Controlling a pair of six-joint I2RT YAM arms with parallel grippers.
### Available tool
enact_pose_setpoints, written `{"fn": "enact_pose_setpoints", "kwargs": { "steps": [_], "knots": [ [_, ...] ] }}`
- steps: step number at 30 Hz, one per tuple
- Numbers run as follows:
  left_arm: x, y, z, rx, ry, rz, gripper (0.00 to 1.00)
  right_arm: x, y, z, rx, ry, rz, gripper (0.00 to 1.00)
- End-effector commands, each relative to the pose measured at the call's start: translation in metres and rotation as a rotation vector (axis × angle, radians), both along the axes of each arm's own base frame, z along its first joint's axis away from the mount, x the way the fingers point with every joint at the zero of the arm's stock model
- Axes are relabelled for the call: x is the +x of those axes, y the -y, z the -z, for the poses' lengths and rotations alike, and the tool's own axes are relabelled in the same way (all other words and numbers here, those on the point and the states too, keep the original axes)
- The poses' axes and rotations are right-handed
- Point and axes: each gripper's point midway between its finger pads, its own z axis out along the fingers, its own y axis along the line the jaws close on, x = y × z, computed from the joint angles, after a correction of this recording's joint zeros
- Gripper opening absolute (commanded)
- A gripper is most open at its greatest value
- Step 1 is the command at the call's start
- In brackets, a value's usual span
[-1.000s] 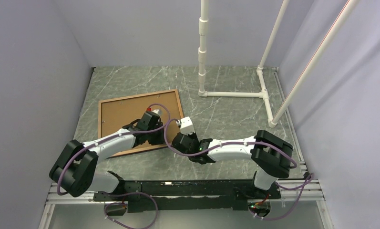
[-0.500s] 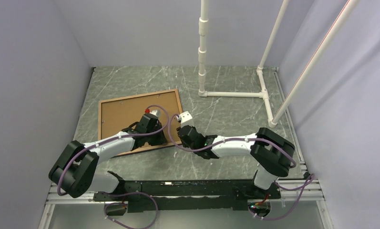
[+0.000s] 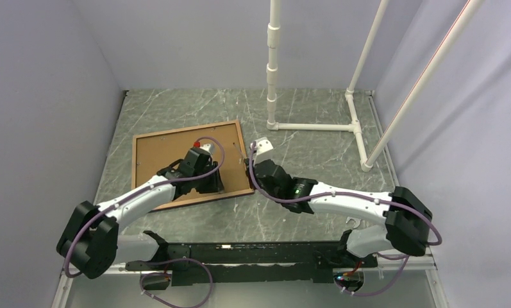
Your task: Take the photo out of the frame
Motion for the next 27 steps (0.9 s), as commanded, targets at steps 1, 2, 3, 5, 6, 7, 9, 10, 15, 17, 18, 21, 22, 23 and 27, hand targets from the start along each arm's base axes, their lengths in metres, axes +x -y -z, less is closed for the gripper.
{"fn": "enact_pose_setpoints", "kwargs": {
  "steps": [1, 2, 3, 5, 6, 7, 9, 10, 15, 17, 18, 21, 22, 23, 27],
  "knots": [
    [0.007, -0.005, -0.031, 0.011, 0.068, 0.013, 0.41, 0.006, 0.017, -0.026, 0.065, 0.029, 0.062, 0.00],
    [0.006, -0.008, -0.033, 0.016, 0.067, 0.008, 0.42, 0.006, 0.022, -0.023, 0.063, 0.025, 0.069, 0.00],
    [0.005, -0.010, -0.035, 0.019, 0.070, 0.002, 0.44, 0.005, 0.026, -0.021, 0.063, 0.021, 0.075, 0.00],
    [0.002, -0.016, -0.038, 0.022, 0.072, -0.017, 0.50, 0.003, 0.033, -0.018, 0.067, 0.013, 0.083, 0.00],
    [0.001, -0.021, -0.039, 0.030, 0.074, -0.033, 0.53, 0.002, 0.035, -0.017, 0.070, 0.010, 0.082, 0.00],
    [-0.001, -0.026, -0.041, 0.038, 0.075, -0.049, 0.57, 0.000, 0.037, -0.015, 0.074, 0.006, 0.081, 0.00],
    [-0.006, -0.037, -0.044, 0.053, 0.062, -0.068, 0.63, -0.003, 0.040, -0.014, 0.093, 0.004, 0.077, 0.00],
    [-0.005, -0.048, -0.045, 0.082, 0.066, -0.101, 0.65, -0.005, 0.042, -0.012, 0.098, 0.000, 0.072, 0.00],
    [-0.008, -0.110, -0.049, 0.184, 0.025, -0.261, 0.74, -0.014, 0.038, -0.005, 0.127, -0.004, 0.011, 0.00],
    [-0.006, -0.138, -0.054, 0.203, 0.016, -0.357, 0.79, -0.018, 0.037, -0.004, 0.131, 0.001, -0.018, 0.00],
    [-0.003, -0.155, -0.058, 0.198, 0.010, -0.425, 0.82, -0.020, 0.037, -0.005, 0.132, 0.003, -0.034, 0.00],
    [0.004, -0.189, -0.065, 0.157, -0.014, -0.585, 0.88, -0.027, 0.036, -0.009, 0.145, 0.010, -0.083, 0.00],
    [0.007, -0.203, -0.064, 0.152, -0.023, -0.642, 0.89, -0.030, 0.037, -0.013, 0.155, 0.015, -0.097, 0.00],
    [0.010, -0.215, -0.060, 0.144, -0.044, -0.690, 0.89, -0.033, 0.038, -0.014, 0.165, 0.018, -0.112, 0.00],
    [0.012, -0.264, -0.038, 0.102, -0.162, -0.883, 0.94, -0.042, 0.044, -0.023, 0.205, 0.028, -0.135, 0.00]
  ]
}}
